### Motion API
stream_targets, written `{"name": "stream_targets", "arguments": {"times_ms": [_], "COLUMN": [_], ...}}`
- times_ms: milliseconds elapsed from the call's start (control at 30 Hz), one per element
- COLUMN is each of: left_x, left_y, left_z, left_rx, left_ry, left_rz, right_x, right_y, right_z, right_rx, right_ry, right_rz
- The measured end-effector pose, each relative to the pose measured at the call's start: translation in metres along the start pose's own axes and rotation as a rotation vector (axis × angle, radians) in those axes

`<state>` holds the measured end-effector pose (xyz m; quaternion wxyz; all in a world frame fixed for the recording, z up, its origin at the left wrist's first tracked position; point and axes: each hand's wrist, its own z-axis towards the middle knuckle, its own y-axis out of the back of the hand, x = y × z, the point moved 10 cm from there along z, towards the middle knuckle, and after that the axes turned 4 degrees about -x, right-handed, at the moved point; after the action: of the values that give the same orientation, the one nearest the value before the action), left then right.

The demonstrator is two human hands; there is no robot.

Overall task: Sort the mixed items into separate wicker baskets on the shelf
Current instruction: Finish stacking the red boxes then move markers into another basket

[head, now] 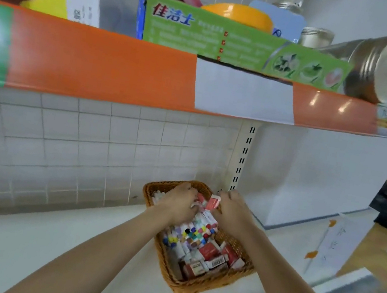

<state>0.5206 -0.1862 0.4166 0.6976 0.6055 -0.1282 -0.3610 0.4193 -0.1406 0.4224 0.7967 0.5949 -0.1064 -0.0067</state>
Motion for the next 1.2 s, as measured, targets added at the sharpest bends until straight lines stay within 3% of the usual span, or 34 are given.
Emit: {"name": "stream_targets", "arguments": {"times_ms": [300,600,800,1200], "left_x": [0.007,0.009,0.037,0.121], "left_y": [-0.018,0.003,0.041,0.091], "left_z": [0.018,0.003,-0.041,-0.183], "left_rx": [0.037,-0.080,-0.235,-0.328], "left_ry": [0.100,0.103,0.219,0.460], "left_rz": [0.062,-0.031,-0.096,-0.089], "right_x": [-0.006,0.013,0.059,0.205], "right_y": [-0.022,-0.009,0.005,-0.013], "right_z": [0.034,0.023,0.009,-0.048], "right_rx": [0.012,-0.016,-0.085,0.048], "right_ry": [0.006,0.097,0.233,0.462], "right_rz": [-0.054,0.207,0.397,0.443]}}
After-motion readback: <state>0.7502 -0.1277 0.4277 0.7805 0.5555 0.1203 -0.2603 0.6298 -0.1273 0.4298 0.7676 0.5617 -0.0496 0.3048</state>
